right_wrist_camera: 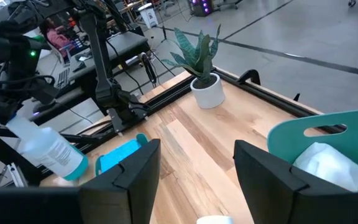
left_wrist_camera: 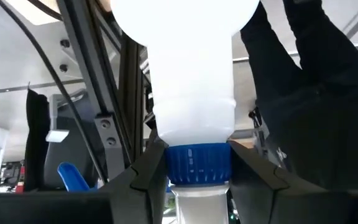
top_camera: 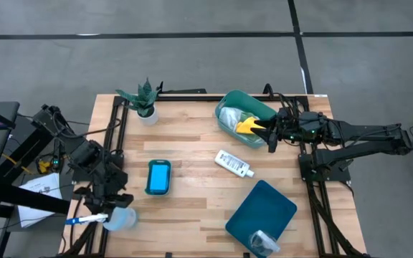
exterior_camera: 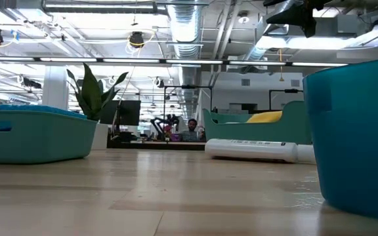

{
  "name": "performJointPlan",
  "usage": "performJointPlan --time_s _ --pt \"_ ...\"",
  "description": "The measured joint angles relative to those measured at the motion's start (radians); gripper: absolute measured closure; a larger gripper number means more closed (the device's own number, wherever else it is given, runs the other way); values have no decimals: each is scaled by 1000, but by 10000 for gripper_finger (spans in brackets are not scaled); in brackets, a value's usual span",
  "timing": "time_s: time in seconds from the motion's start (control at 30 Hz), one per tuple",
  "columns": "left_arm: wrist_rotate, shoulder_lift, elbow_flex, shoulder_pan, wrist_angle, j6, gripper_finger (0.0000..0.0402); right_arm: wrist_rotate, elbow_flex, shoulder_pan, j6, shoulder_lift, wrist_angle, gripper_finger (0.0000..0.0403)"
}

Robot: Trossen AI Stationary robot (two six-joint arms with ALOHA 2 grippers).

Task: Pick & Place Kitchen Items
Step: Put the blue spray bottle into the blue bin

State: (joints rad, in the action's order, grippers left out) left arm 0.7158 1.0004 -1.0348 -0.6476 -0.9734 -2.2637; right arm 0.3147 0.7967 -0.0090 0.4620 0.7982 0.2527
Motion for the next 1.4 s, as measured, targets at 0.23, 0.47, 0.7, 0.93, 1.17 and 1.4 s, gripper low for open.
performJointPlan --time_s 0.23,0.47,0.7,0.93,1.17,1.4 --pt "-7 13 0 1 7 3 272 0 0 0 -19 0 0 207" --pt "39 46 0 1 10 15 270 -1 0 0 -28 0 0 207" --pt "24 48 -4 1 20 41 204 -4 0 0 -52 0 0 207" --pt "-11 48 -3 1 15 106 151 -4 0 0 -54 0 0 207" --pt "-73 49 -3 0 6 145 117 -4 0 0 -52 0 0 207" --pt "-53 44 -1 0 -84 169 110 -10 0 2 -43 0 0 207"
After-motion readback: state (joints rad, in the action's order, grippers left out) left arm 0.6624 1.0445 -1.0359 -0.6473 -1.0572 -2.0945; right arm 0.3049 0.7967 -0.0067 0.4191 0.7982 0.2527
